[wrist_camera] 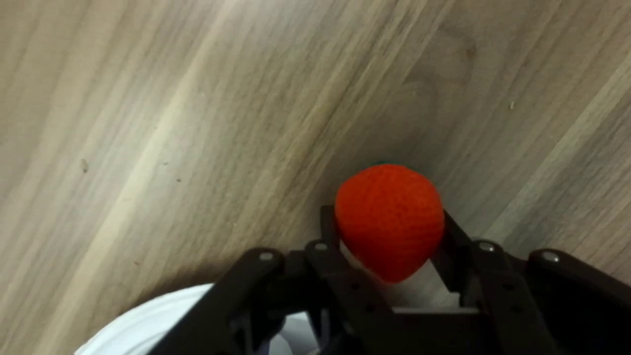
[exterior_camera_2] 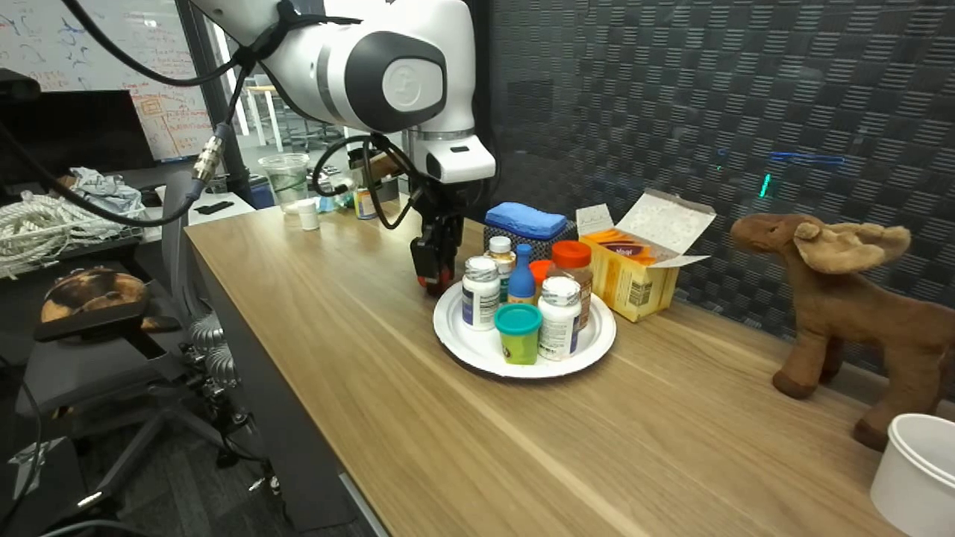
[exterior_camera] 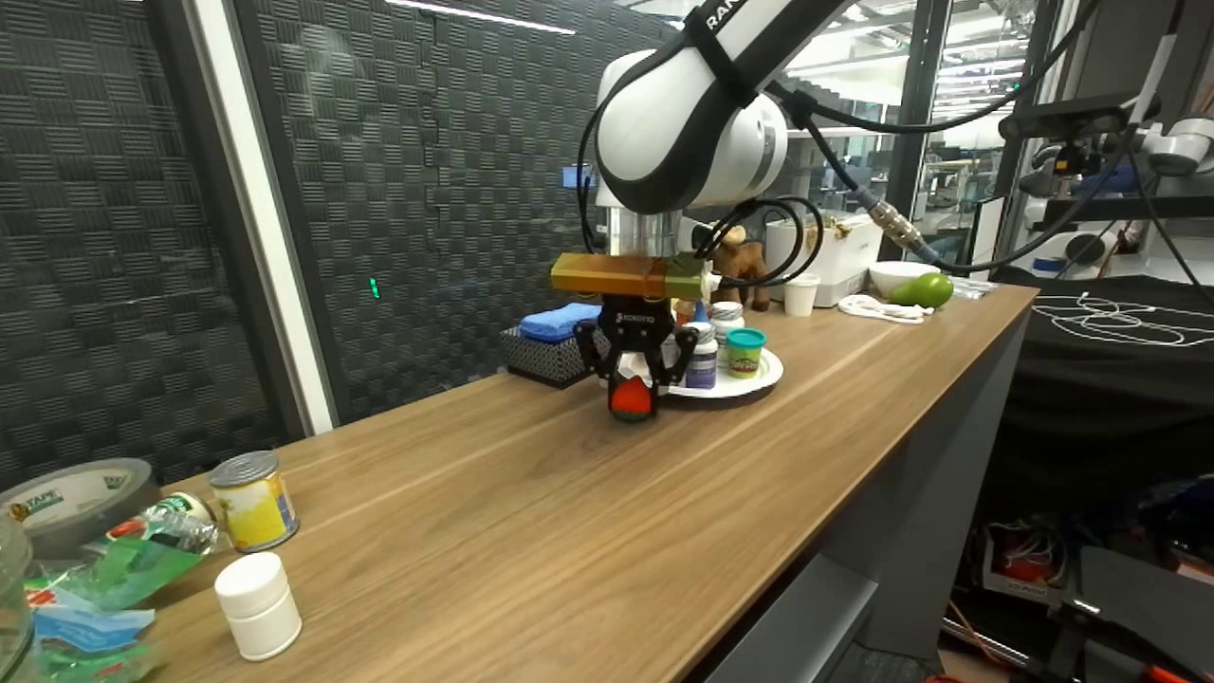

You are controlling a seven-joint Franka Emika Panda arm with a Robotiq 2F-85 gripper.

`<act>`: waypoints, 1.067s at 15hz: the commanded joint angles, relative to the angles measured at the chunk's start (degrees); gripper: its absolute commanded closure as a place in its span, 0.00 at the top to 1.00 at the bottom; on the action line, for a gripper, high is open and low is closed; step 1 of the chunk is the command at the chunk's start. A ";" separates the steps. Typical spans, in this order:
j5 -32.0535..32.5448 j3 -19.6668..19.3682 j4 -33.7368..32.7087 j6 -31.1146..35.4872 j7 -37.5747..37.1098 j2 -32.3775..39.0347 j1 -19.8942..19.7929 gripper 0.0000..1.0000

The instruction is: Put the bottles and orange plushie that are around the white plate on the white plate

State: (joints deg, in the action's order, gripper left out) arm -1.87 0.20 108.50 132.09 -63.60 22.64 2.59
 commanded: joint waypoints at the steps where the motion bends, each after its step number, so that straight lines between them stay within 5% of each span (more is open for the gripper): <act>1: -1.55 -0.91 2.13 0.38 -0.21 -3.05 1.28 0.23; 10: 5.02 -1.17 12.99 1.39 -2.20 -18.28 3.33 0.23; 16: 11.28 -1.80 19.66 1.59 -4.59 -25.16 -0.60 0.23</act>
State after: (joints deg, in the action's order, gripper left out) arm 6.56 -1.30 124.28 132.15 -66.19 1.48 3.65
